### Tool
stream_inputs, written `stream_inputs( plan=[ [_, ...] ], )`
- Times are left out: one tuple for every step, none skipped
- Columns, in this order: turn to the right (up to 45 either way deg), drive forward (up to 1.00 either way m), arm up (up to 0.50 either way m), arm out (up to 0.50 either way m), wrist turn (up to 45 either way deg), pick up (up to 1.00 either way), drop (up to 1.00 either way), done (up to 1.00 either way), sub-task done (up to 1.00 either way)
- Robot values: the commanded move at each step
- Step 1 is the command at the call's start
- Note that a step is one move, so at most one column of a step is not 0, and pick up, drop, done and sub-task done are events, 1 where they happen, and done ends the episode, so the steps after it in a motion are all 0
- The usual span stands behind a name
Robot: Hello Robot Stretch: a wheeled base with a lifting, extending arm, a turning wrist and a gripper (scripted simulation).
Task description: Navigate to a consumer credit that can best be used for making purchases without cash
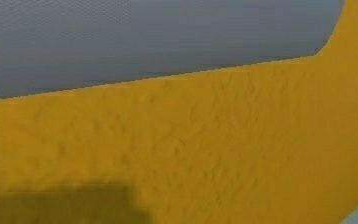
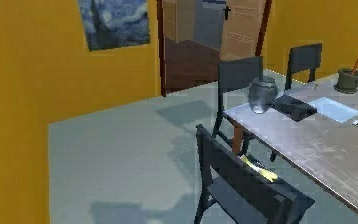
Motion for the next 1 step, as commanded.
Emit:
stream_inputs(
  plan=[
    [45.0,0.0,0.0,0.0,0.0,0.0,0.0,0.0,0.0]
  ],
)
